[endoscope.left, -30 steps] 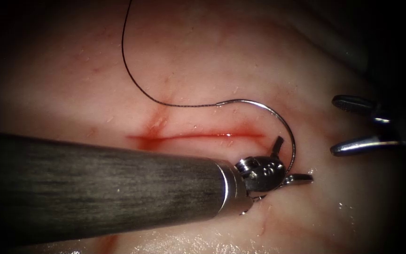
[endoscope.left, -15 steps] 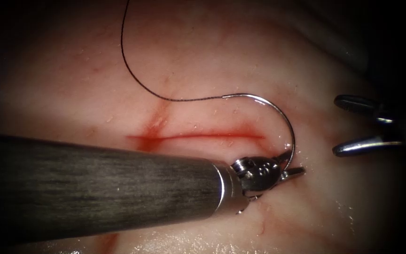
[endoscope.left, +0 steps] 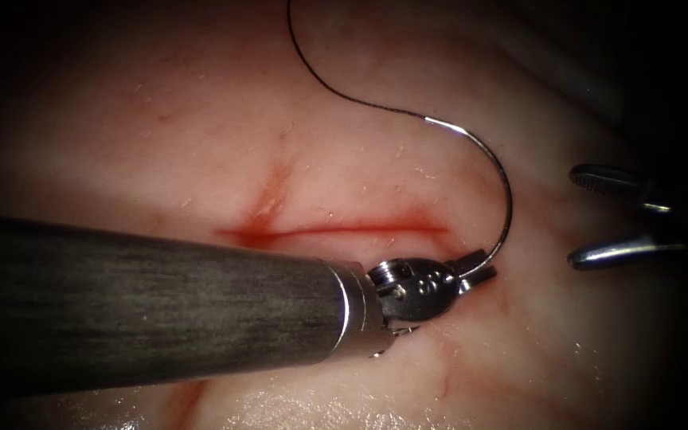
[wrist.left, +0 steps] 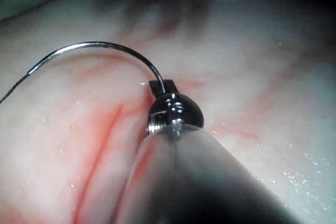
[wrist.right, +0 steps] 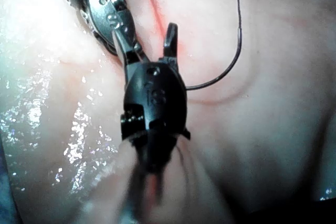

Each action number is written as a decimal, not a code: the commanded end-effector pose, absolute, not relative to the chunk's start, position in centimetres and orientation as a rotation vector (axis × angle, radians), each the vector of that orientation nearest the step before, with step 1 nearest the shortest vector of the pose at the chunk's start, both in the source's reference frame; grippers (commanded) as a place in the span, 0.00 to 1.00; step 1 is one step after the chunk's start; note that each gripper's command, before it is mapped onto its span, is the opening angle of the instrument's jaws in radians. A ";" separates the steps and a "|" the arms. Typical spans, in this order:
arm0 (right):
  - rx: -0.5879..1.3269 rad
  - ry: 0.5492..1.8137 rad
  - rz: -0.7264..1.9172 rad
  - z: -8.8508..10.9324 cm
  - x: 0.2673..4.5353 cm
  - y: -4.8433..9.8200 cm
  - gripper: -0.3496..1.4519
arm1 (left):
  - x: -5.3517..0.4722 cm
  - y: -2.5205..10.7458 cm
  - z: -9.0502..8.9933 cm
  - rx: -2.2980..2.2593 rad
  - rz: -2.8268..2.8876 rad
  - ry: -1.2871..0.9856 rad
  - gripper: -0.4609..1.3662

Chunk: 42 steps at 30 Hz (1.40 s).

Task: Wound Closure
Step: Hand over the needle to the right gripper

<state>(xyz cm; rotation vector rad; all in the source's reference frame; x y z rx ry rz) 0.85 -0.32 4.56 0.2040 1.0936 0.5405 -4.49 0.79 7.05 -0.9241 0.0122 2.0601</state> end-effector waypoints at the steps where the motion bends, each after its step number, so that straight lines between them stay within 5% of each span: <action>1: 0.212 1.091 0.557 4.6 0.86 -0.3 0.80 | -4.48 0.8 7.0 -0.929 2.078 0.018 0.06; 18: 0.265 0.976 0.942 4.4 0.93 0.1 0.76 | -4.33 0.9 6.7 -0.765 2.373 0.345 0.06; 42: 0.077 0.625 0.995 4.6 1.23 0.4 0.78 | -4.18 0.9 6.2 -0.412 2.720 0.738 0.06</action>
